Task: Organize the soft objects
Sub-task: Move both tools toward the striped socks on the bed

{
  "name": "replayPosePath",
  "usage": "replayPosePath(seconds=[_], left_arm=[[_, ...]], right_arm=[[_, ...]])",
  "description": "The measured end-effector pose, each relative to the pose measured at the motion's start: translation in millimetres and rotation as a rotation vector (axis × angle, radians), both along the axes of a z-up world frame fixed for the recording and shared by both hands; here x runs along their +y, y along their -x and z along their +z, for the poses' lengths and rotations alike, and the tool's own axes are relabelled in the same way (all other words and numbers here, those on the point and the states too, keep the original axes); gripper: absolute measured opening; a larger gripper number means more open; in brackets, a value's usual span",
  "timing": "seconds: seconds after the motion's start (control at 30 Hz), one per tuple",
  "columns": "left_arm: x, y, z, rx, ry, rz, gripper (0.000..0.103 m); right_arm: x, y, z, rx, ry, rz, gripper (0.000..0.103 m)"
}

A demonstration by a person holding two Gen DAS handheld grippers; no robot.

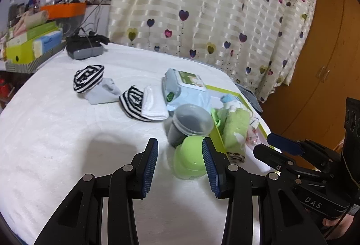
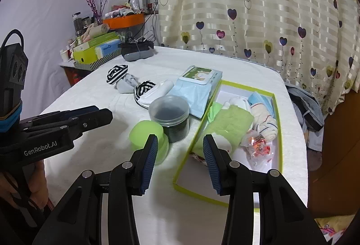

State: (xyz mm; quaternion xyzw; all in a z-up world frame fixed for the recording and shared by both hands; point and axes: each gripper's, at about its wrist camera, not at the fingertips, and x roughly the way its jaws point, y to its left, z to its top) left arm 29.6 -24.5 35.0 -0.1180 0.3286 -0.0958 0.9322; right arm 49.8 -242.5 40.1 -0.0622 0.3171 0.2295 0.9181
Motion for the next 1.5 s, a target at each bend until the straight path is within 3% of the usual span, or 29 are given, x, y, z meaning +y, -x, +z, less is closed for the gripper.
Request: replayPosePath(seconds=[0.53,1.0,1.2,1.5], left_arm=[[31,-9,-6,0.015,0.021,0.063,0.039],[95,-20,-9,0.018,0.021,0.176,0.039],[119,-40,-2,-0.005,-0.007,0.193,0.046],[139,-84,-8,0.027,-0.007,0.192,0.051]], right_arm=[[24,-9,6,-0.005,0.001,0.038,0.043],[89,-39,10,0.013,0.027,0.158,0.043],[111,-50,9,0.019,0.04,0.185,0.043],[122,-76,6,0.041,0.056,0.174,0.043]])
